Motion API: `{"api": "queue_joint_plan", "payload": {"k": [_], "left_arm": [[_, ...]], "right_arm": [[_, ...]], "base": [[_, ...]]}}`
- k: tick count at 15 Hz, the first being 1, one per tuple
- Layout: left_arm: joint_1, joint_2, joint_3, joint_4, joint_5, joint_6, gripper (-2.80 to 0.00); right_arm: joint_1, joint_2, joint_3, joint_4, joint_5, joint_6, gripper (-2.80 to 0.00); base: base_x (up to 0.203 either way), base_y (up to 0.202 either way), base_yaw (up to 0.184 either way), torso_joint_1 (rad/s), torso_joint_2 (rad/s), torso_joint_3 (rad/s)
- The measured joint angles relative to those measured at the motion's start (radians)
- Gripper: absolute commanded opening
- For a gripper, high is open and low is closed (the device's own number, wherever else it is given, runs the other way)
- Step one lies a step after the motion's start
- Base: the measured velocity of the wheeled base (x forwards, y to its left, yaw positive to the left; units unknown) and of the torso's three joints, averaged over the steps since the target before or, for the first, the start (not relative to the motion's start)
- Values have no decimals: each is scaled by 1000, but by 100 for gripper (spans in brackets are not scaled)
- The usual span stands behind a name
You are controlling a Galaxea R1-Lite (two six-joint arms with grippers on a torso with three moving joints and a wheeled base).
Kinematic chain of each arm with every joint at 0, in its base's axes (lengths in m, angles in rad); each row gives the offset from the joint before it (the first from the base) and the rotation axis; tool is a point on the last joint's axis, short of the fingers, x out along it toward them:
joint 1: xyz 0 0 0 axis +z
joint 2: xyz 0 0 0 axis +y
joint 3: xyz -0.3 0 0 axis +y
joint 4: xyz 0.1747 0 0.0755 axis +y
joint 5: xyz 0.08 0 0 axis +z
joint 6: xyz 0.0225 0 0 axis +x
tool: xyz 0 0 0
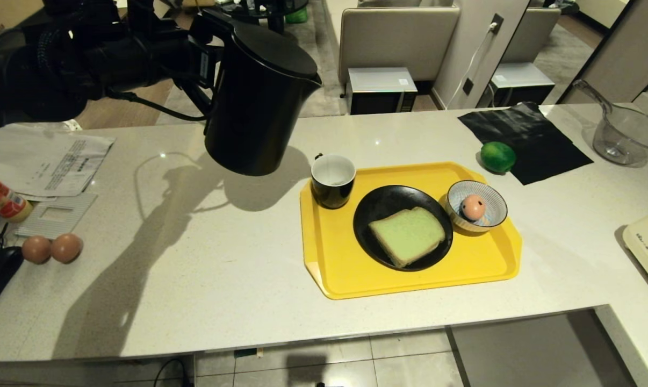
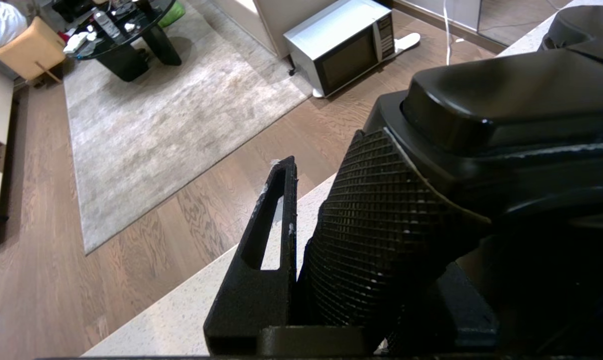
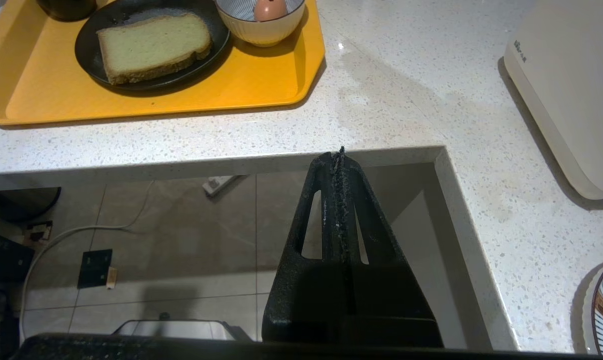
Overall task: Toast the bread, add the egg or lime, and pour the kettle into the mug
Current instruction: Pour water into a cup
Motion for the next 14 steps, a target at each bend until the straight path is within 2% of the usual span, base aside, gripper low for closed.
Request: {"api": "queue_joint_plan", "payload": {"k": [7,10,14], "left_arm": [[1,-12,0,3,1,0,-280],[0,-43,0,-6,-1,-23,-280],[-11,-75,0,-113,18,-77,-280]], "right_arm": [[0,0,0,0,0,-2,-280],[0,0,0,0,1,0,-280],[0,0,0,0,1,-2,-280]], "base": [[0,0,0,0,0,0],[0,0,0,0,0,0],[0,0,0,0,0,0]]}}
